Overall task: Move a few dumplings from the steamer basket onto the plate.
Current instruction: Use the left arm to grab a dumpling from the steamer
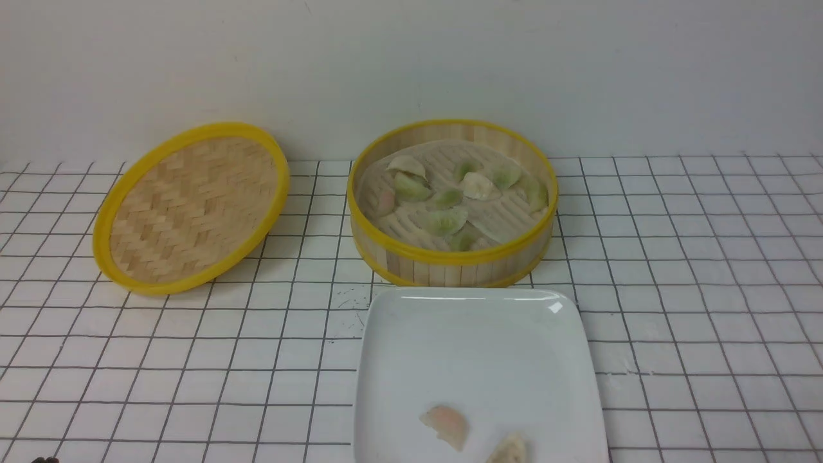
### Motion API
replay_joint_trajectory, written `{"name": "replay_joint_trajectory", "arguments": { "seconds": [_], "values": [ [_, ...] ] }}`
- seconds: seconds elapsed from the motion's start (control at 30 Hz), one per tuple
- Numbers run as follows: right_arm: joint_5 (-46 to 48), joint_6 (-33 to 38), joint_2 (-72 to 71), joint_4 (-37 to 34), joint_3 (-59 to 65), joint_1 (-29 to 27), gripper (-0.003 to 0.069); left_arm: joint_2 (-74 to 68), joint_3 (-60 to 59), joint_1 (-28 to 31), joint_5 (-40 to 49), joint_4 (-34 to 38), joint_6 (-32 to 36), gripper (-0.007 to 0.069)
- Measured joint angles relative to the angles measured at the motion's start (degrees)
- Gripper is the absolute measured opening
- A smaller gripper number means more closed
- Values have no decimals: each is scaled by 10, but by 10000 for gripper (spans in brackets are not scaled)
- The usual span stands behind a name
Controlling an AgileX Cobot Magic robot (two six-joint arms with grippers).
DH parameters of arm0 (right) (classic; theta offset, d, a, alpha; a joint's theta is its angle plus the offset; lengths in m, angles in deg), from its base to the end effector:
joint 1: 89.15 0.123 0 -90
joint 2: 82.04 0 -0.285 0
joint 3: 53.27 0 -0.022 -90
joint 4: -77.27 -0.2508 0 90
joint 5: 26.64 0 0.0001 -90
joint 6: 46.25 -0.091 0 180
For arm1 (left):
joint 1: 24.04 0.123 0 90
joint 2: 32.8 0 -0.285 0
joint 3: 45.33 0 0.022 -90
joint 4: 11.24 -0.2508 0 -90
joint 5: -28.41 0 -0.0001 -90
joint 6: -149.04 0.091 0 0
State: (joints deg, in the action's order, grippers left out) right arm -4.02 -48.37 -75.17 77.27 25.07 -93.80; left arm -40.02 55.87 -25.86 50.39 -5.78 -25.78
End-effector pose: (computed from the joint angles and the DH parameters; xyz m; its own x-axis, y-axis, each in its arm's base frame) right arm 0.0516 -0.0042 0.1720 -0.3020 0.0617 -0.9513 0.0923 0.9951 0.0352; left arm 0.0523 -0.0049 0.1701 -0.3072 0.0118 -0.9516 0.0662 0.9978 -0.0090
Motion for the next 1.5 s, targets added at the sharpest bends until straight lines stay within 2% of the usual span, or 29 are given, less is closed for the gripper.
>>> {"name": "replay_joint_trajectory", "arguments": {
  "seconds": [1.2,1.3,1.37,1.4,1.5],
  "values": [
    [0,1,0,0,0,0,-14,0,-1,0,-13,1,-7,-6],
    [0,1,0,0,0,0,-14,0,-2,0,-60,45,-40,-6],
    [0,1,0,0,0,0,-14,0,-2,0,-125,124,-86,-6],
    [0,1,0,0,0,0,-14,0,-2,0,-130,130,-89,-6],
    [0,1,0,0,0,0,-14,0,-2,0,-234,217,-113,-6]
  ]
}}
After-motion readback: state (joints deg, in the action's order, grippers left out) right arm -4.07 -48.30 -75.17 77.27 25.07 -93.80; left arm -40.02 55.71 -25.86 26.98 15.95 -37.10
